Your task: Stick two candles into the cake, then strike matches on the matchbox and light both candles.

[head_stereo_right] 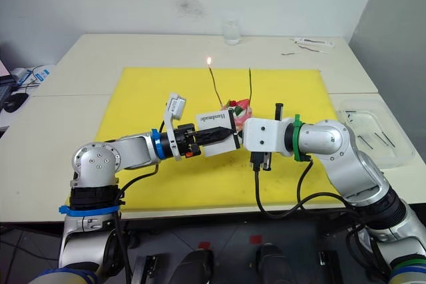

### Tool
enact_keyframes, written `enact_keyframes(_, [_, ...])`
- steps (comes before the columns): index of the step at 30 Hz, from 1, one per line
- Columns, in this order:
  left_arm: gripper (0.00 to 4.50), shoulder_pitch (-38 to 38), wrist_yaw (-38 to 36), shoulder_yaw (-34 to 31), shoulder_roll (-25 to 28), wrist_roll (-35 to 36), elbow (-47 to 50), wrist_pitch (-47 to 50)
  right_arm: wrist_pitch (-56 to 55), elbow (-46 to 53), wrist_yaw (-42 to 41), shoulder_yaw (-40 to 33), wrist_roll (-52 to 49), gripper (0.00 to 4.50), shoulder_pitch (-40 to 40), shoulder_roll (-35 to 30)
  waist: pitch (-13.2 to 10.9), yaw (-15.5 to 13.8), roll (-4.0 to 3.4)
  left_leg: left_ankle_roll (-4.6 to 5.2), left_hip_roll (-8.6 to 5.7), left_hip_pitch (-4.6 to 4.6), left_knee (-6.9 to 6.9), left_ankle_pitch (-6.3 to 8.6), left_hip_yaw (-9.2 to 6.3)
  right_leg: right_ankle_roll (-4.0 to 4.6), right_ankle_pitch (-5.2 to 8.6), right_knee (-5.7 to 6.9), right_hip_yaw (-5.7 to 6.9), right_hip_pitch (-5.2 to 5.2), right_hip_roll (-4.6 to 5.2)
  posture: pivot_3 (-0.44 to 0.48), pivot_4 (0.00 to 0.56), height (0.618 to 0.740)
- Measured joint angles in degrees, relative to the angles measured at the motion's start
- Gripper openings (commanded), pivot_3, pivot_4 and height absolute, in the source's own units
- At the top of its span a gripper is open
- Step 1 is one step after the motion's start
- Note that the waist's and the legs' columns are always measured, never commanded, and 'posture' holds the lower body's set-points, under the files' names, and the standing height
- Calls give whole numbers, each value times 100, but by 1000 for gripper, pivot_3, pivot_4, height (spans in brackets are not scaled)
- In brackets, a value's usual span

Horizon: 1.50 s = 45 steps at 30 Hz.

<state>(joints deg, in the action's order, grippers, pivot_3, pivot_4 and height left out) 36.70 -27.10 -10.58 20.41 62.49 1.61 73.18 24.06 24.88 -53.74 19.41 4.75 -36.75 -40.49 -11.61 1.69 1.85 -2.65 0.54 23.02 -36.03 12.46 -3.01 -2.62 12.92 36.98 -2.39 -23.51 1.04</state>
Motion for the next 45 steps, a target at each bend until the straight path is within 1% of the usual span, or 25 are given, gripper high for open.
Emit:
enact_keyframes(7, [0, 0, 21, -8, 0, 0, -3, 23, -207, -34, -97, 100, 162, 8, 1, -16, 0, 0, 0, 0, 0, 0, 0, 0, 0, 0, 0, 0, 0, 0, 0, 0, 150, 740])
enact_keyframes(9, [0, 0, 68, -18, -51, 0, -39, 47, -387, -56, -141, 206, 326, 8, 0, -83, 0, 0, 0, 0, -1, 0, -1, 0, 0, -1, 0, 0, 0, 0, 0, 0, 150, 740])
enact_keyframes(11, [0, 26, 173, -112, -183, 24, -169, 54, -620, -69, -376, 350, 376, 8, 10, -221, 0, 0, 0, 0, -1, -1, -2, 0, 0, -1, 0, 0, 0, 2, 0, 0, 150, 740])
enact_keyframes(12, [0, 89, 228, -180, -282, 79, -249, 56, -748, -33, -594, 464, 355, 8, 62, -355, 0, -5, 1, 0, -1, 1, -2, 0, -4, -1, 0, -1, 4, 2, 0, 0, 150, 740])
enact_keyframes(13, [0, 260, 323, -319, -446, 269, -369, 58, -965, 84, -966, 607, 307, 8, 244, -679, -2, -47, 4, 0, -4, 7, -6, 0, -13, -1, 0, -4, 12, 3, 2, 0, 150, 740])
enact_keyframes(15, [0, 544, 489, -588, -510, 547, -484, 64, -1223, 262, -1500, 670, 172, 8, 584, -1178, -2, -73, 5, 0, -7, 8, -6, 0, -8, -2, 0, -7, 8, 3, 5, 0, 150, 740])
enact_keyframes(17, [0, 757, 710, -911, -487, 867, -613, 99, -1350, 327, -1934, 354, -215, 8, 905, -1781, -2, -62, 4, 1, -11, 3, -5, 1, -1, -4, 0, -8, 2, 8, 12, 0, 150, 740])
enact_keyframes(18, [0, 761, 793, -1013, -483, 932, -648, 116, -1343, 277, -1975, 62, -389, 8, 912, -1850, -2, -17, 4, 1, -9, -2, -5, 1, 5, -4, -1, -6, 0, 9, 12, 0, 150, 740])
enact_keyframes(20, [0, 668, 883, -925, -486, 945, -617, 177, -1269, 101, -1861, -463, -616, 8, 739, -1766, -1, 44, 5, 1, 0, -20, -4, 0, 10, -2, -3, 2, -1, 14, 5, 0, 150, 740])
enact_keyframes(22, [0, 462, 872, -723, -432, 899, -442, 244, -1179, -27, -1629, -623, -649, 8, 529, -1468, 0, 69, 7, -1, 11, -25, -4, -1, 6, 3, -5, 9, 1, 15, -8, 0, 150, 740])
enact_keyframes(26, [0, 90, 729, -289, -316, 708, -63, 267, -1015, -237, -1197, -666, -593, 8, 224, -909, -1, 47, 5, -12, 9, -18, -4, -8, -5, 7, -5, 13, 1, 13, -13, 0, 150, 740])
enact_keyframes(30, [0, 33, 629, -62, -284, 516, 84, 175, -897, -258, -905, -536, -336, 8, -84, -606, 0, 0, 6, -12, -2, -9, -4, -7, -3, 5, -6, 1, 1, 13, 0, 0, 150, 740])
enact_keyframes(34, [0, 33, 625, 3, -294, 435, 83, 109, -782, -258, -748, -368, -110, 8, -167, -430, 0, -19, 6, -12, -2, -5, -2, -7, -6, 5, -5, -1, 4, 11, 1, 0, 150, 740])
enact_keyframes(45, [0, 34, 518, 3, -315, 384, 60, 14, -844, -256, -743, -222, 289, 8, -221, -420, 0, -8, 6, -12, -1, -8, -3, -7, -4, 4, -5, 1, 3, 11, 0, 0, 150, 740])
